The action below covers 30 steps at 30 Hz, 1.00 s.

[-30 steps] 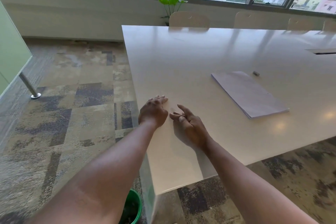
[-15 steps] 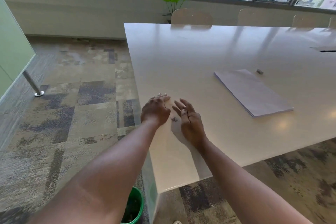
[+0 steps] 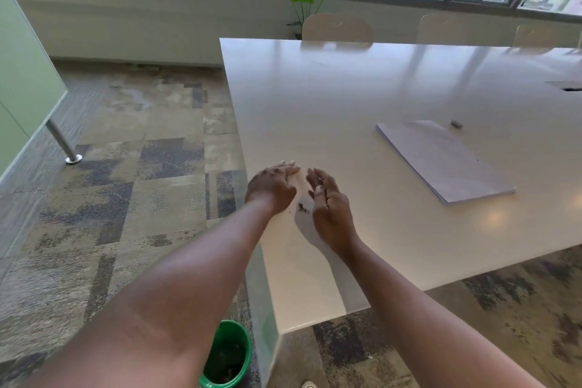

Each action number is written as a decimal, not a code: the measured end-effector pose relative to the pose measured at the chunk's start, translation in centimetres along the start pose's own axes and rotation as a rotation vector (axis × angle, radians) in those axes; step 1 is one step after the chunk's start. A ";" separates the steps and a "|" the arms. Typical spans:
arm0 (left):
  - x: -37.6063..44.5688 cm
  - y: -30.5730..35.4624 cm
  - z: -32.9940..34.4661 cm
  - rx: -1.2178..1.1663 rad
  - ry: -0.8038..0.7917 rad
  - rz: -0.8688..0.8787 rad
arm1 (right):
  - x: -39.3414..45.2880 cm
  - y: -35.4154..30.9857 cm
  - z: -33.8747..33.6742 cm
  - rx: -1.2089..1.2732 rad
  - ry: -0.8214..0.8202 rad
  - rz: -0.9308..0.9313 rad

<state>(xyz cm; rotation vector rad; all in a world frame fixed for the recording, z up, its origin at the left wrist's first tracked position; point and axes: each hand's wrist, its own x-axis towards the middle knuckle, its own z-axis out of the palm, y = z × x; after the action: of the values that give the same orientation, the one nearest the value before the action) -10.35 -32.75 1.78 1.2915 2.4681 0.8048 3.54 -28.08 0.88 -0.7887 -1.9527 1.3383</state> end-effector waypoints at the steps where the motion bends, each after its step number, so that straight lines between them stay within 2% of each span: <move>1: 0.0 -0.1 -0.3 0.021 -0.017 0.013 | 0.1 0.0 -0.3 -0.047 0.023 0.009; 4: 0.1 -0.7 -0.6 0.034 -0.040 0.041 | 0.2 0.3 -1.1 -0.215 0.008 0.014; 7: 0.0 -1.1 -0.4 0.015 -0.029 0.055 | 0.0 0.4 -0.9 -0.357 -0.110 0.005; 10: -0.1 -1.1 -0.4 -0.028 -0.009 0.045 | -0.6 0.3 -0.3 -0.322 -0.220 -0.063; 12: -0.2 -1.0 -0.5 -0.051 0.012 0.045 | -0.7 0.3 -0.4 -0.220 -0.169 -0.108; 15: -0.2 -1.0 -0.5 -0.060 0.024 0.041 | -0.1 0.5 -1.4 -0.336 -0.020 -0.118; 18: -0.2 -1.2 -0.4 -0.068 0.024 0.043 | 0.9 0.8 -2.3 -0.516 -0.035 0.023; 20: -0.1 -1.2 -0.4 -0.068 0.031 0.039 | 1.1 0.9 -2.5 -0.555 -0.093 0.043; 22: -0.1 -1.2 -0.3 -0.065 0.036 0.038 | 0.8 0.7 -2.2 -0.489 -0.168 -0.004; 24: -0.1 -1.2 -0.3 -0.056 0.036 0.044 | 0.4 0.3 -1.8 -0.184 -0.213 -0.008; 26: -0.1 -1.2 -0.3 -0.055 0.030 0.042 | 0.6 -0.1 -1.8 0.051 -0.145 0.005; 28: -0.2 -1.2 -0.3 -0.061 0.027 0.036 | 1.2 -0.5 -2.5 0.035 -0.022 -0.015; 30: -0.2 -1.3 -0.4 -0.069 0.025 0.037 | 1.9 -0.8 -3.7 -0.118 0.100 -0.008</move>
<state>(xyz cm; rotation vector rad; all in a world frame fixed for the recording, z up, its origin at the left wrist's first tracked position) -11.25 -33.63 1.35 1.3140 2.4196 0.9123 5.16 -24.80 2.95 -0.8854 -1.9674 1.1642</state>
